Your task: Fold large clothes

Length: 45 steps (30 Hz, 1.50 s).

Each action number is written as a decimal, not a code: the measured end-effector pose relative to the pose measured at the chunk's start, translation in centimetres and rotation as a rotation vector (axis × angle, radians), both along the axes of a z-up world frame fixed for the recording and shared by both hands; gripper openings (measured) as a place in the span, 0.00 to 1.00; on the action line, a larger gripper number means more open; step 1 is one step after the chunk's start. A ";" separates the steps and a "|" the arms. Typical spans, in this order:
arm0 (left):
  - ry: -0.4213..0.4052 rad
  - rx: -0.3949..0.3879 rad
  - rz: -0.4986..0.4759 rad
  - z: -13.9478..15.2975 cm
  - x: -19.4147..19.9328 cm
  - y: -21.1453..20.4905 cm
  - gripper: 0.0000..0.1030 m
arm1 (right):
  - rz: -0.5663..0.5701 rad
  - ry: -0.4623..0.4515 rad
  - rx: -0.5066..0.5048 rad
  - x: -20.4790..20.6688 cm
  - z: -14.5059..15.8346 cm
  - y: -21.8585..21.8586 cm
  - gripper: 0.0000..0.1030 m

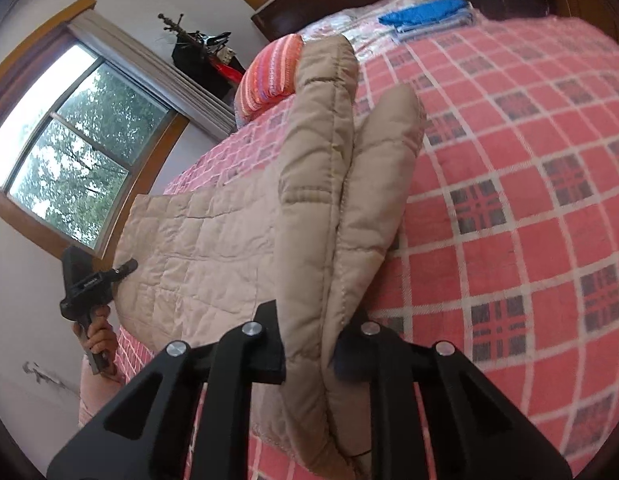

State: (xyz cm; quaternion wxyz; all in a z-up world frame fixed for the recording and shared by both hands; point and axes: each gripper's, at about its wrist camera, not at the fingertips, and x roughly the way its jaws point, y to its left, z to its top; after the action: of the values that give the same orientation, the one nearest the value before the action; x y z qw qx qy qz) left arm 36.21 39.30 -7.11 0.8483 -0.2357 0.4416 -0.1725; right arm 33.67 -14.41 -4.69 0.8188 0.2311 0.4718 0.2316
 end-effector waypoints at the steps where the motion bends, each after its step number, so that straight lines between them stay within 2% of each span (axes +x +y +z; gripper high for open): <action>1: -0.011 0.004 -0.007 0.7 -0.6 -0.1 0.15 | 0.006 -0.016 -0.006 -0.7 0.9 0.1 0.14; 6: -0.082 0.022 -0.031 3.7 -5.7 0.7 0.15 | 0.034 -0.095 -0.034 -5.4 5.0 0.6 0.14; 12: -0.163 0.046 -0.040 6.8 -12.6 1.7 0.15 | 0.058 -0.173 -0.056 -12.0 8.6 1.0 0.14; 18: -0.212 0.086 -0.053 7.0 -19.5 2.8 0.16 | 0.076 -0.211 -0.065 -17.5 9.6 1.8 0.14; 24: -0.122 0.137 -0.060 2.3 -22.5 4.0 0.16 | 0.099 -0.164 -0.085 -20.8 6.4 3.4 0.14; 30: -0.025 0.163 -0.056 -3.9 -23.7 5.5 0.17 | 0.084 -0.073 -0.095 -22.6 1.2 4.1 0.14; 33: 0.036 0.142 -0.050 -7.6 -23.8 6.7 0.21 | 0.055 -0.017 -0.075 -22.9 -1.2 3.5 0.14; 35: 0.067 0.103 -0.042 -9.5 -23.6 7.6 0.27 | 0.036 0.032 -0.053 -22.9 -3.4 3.0 0.17; 39: 0.054 0.069 -0.037 -10.7 -23.6 8.1 0.32 | 0.017 0.074 -0.041 -22.4 -6.0 2.6 0.20; 45: 0.047 0.132 -0.026 -10.7 -23.9 7.3 0.39 | 0.010 0.078 -0.028 -22.9 -6.8 2.8 0.23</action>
State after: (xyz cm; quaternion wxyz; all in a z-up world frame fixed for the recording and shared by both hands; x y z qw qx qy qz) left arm 12.30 46.62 -17.83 0.8492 -0.1774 0.4747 -0.1484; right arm 10.77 -11.59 -11.51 0.8017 0.2263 0.5076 0.2199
